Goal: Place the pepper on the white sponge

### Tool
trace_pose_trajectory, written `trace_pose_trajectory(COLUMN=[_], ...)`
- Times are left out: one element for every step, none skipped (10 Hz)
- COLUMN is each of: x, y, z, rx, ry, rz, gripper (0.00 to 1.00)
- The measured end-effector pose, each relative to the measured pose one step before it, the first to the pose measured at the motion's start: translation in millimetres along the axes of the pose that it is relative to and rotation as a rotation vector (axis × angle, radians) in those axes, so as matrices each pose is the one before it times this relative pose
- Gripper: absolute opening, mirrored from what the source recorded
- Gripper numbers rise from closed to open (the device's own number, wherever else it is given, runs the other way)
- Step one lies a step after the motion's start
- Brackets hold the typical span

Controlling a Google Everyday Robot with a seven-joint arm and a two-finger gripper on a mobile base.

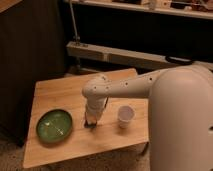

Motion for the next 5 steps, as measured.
trace_pose_trajectory(x=[-0.62,-1.51,-0.97,-1.12,-1.56], y=[0.0,1.42,0.63,0.73,1.42], z=[1.14,1.48,1.45,0.94,1.09], rx=[-0.00013,-0.00382,-0.00367,-0.00468,-0.00737], ry=[-0.00367,-0.00578,-0.00395,-0.00359,-0.00372], rz=[-0.00258,-0.00326,-0.00593,-0.00728,-0.0096], gripper=[0.8,0.8,0.8,0.8,0.8])
